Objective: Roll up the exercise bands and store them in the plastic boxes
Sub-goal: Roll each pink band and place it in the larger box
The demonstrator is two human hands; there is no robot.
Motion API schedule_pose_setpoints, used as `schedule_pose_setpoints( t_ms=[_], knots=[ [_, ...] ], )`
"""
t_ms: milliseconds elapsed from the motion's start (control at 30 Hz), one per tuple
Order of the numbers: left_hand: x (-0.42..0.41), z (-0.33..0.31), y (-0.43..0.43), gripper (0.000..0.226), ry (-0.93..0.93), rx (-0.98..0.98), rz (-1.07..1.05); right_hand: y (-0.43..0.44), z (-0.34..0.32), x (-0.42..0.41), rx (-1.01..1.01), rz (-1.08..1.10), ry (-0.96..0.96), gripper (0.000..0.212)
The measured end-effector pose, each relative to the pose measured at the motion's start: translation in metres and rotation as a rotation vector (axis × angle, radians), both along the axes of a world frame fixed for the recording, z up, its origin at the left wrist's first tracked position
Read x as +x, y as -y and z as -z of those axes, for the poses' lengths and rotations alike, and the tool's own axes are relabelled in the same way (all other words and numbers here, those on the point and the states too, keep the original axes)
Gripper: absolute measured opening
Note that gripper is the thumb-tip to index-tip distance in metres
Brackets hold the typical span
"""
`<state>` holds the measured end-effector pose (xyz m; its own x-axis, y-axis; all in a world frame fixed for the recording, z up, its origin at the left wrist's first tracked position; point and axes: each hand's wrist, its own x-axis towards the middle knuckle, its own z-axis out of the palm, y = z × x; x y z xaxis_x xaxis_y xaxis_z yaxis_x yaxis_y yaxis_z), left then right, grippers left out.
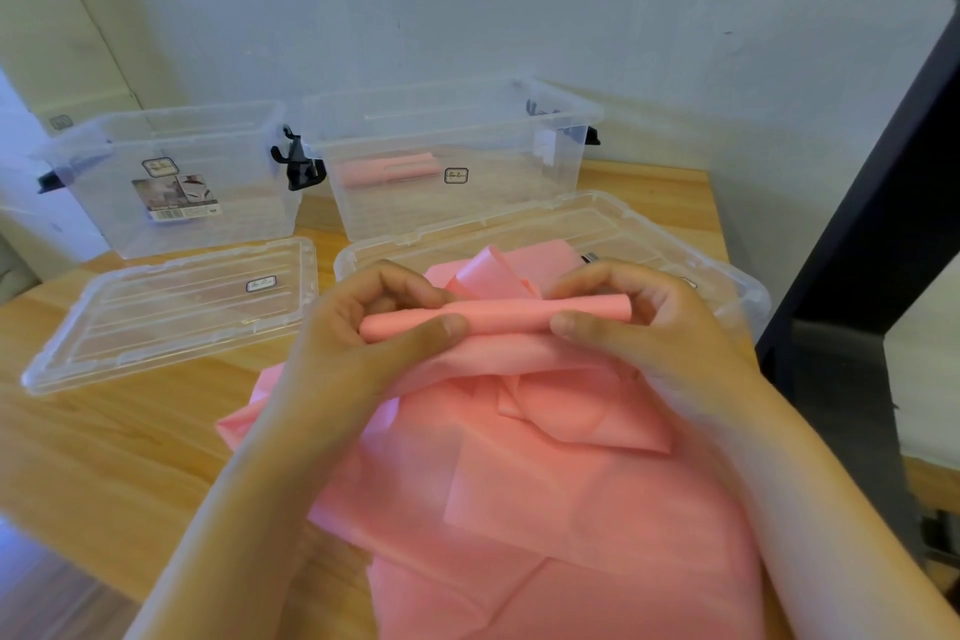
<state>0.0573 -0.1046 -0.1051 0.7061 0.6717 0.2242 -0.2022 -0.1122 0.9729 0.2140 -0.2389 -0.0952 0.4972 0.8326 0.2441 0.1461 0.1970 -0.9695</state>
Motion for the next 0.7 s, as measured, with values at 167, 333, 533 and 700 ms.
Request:
schedule_pose_setpoints(
  t_ms=[167,333,533,700],
  knots=[
    [0.001,-0.002,0.001,0.023,-0.001,0.034,-0.005,0.0,0.002,0.002,-0.033,0.023,-0.006,0.01],
    [-0.002,0.001,-0.005,0.023,-0.093,-0.037,0.058,-0.002,0.002,0.003,0.018,0.047,0.04,0.025],
    [-0.003,-0.002,-0.004,0.025,-0.031,0.016,0.027,0.0,0.002,0.004,-0.067,0.013,0.081,0.025],
    [-0.006,-0.015,0.0,0.028,-0.017,0.159,-0.015,0.005,-0.006,0.003,-0.112,0.002,0.088,0.014]
  ],
)
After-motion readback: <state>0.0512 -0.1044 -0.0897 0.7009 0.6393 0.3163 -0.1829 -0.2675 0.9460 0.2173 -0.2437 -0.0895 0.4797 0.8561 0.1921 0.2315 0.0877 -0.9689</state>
